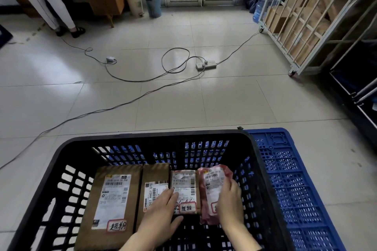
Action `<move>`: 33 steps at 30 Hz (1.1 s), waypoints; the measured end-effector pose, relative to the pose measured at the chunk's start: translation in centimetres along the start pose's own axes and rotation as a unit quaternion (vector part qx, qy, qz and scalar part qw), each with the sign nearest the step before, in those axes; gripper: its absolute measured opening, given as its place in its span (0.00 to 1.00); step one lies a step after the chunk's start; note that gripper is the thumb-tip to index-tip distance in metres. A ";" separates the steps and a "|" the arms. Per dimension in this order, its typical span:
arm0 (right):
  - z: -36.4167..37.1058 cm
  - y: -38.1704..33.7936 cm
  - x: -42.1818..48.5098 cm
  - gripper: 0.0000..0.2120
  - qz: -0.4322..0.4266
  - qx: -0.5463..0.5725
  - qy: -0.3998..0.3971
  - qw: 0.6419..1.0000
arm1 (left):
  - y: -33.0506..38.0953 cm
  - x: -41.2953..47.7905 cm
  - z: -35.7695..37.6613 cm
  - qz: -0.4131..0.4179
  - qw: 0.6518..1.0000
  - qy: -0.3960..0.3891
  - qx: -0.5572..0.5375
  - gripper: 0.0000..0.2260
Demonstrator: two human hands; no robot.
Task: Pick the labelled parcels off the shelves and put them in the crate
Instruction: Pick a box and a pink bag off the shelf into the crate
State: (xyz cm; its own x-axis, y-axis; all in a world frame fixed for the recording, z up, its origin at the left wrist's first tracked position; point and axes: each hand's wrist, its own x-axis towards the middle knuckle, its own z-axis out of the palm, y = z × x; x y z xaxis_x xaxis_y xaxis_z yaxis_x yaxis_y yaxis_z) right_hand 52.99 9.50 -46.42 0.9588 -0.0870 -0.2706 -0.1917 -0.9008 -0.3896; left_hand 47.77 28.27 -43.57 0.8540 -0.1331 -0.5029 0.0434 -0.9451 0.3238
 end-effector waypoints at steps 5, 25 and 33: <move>1.5 0.1 -0.3 0.29 -0.125 -0.079 -0.086 0.985 | 0.7 0.2 0.0 -0.006 1.000 0.002 0.002 0.31; -4.4 -1.6 -3.0 0.33 -0.116 0.026 -0.112 0.987 | 2.9 -3.6 -4.3 -0.028 0.998 0.062 0.013 0.36; -12.3 -3.0 -7.9 0.41 -0.110 0.012 -0.094 0.989 | 5.3 -8.5 -9.0 -0.034 0.998 0.061 0.004 0.55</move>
State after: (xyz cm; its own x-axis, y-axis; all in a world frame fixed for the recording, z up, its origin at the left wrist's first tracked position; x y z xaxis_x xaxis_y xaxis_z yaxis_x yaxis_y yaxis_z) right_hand 48.54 7.61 -32.29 0.9227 0.1918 -0.3346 0.0096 -0.8787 -0.4773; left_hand 45.35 27.04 -30.36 0.9059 -0.0325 -0.4222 0.0994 -0.9528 0.2868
